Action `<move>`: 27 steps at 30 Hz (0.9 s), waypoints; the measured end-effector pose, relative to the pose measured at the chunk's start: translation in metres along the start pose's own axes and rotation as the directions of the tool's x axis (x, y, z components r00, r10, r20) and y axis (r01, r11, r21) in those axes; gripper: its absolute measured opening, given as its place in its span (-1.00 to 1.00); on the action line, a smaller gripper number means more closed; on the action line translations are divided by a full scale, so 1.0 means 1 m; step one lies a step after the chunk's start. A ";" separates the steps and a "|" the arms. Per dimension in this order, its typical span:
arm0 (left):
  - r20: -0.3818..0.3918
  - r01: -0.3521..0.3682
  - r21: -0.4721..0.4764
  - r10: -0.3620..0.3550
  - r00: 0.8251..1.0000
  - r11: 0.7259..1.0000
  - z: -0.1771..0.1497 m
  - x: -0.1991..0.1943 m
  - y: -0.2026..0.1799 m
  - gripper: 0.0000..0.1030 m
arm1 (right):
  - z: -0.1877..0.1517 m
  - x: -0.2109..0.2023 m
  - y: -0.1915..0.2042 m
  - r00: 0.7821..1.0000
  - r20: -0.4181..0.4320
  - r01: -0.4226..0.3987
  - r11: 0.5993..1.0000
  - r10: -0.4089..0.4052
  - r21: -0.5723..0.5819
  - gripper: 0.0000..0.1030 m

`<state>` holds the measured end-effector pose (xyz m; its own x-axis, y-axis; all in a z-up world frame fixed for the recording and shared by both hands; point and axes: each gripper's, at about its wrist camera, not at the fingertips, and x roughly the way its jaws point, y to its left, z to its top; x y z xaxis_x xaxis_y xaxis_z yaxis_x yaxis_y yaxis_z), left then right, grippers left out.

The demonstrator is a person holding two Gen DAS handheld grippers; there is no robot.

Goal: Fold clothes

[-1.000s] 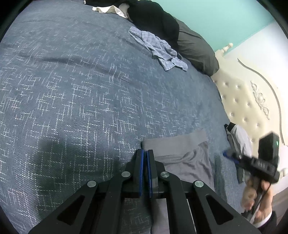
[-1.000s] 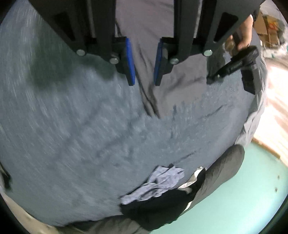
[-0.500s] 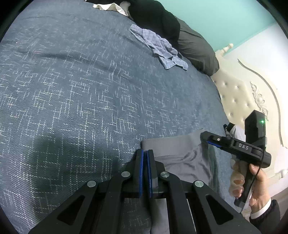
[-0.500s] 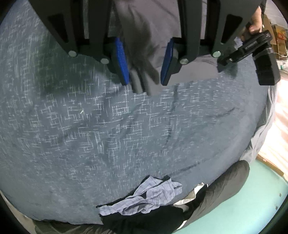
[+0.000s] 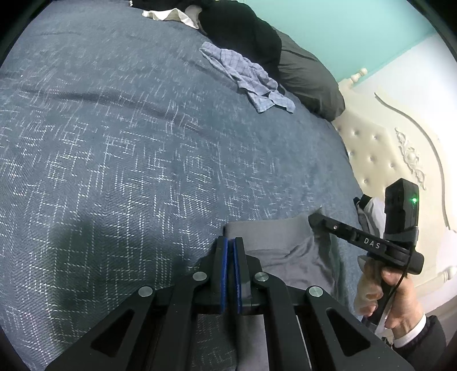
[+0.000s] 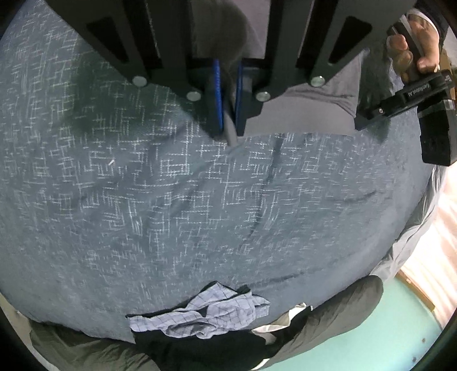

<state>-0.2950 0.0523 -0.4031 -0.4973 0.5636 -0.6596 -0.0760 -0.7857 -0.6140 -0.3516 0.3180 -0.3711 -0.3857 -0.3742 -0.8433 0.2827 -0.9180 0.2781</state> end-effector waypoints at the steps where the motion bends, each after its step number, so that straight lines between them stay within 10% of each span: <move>1: 0.000 0.001 0.002 -0.001 1.000 1.000 0.000 0.000 -0.001 -0.92 | 0.000 -0.001 0.001 1.000 0.005 0.001 1.000 -0.001 -0.004 -0.86; 7: 0.002 0.032 -0.020 -0.032 0.999 0.999 0.005 -0.006 0.003 -0.87 | -0.001 -0.003 0.000 1.000 0.011 -0.004 1.000 0.004 0.001 -0.86; 14: -0.020 0.062 -0.013 -0.062 0.998 0.998 0.003 0.000 -0.002 -0.28 | -0.006 -0.007 0.000 1.000 0.020 -0.013 1.000 0.013 -0.003 -0.86; 27: -0.023 0.026 0.024 -0.026 0.999 0.999 0.000 0.008 -0.004 -0.76 | -0.015 -0.013 -0.002 0.999 0.044 -0.031 0.999 0.031 -0.009 -0.86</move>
<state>-0.2988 0.0596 -0.4057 -0.4756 0.5892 -0.6532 -0.1099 -0.7765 -0.6205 -0.3341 0.3265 -0.3679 -0.4151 -0.4081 -0.8131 0.3024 -0.9048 0.2997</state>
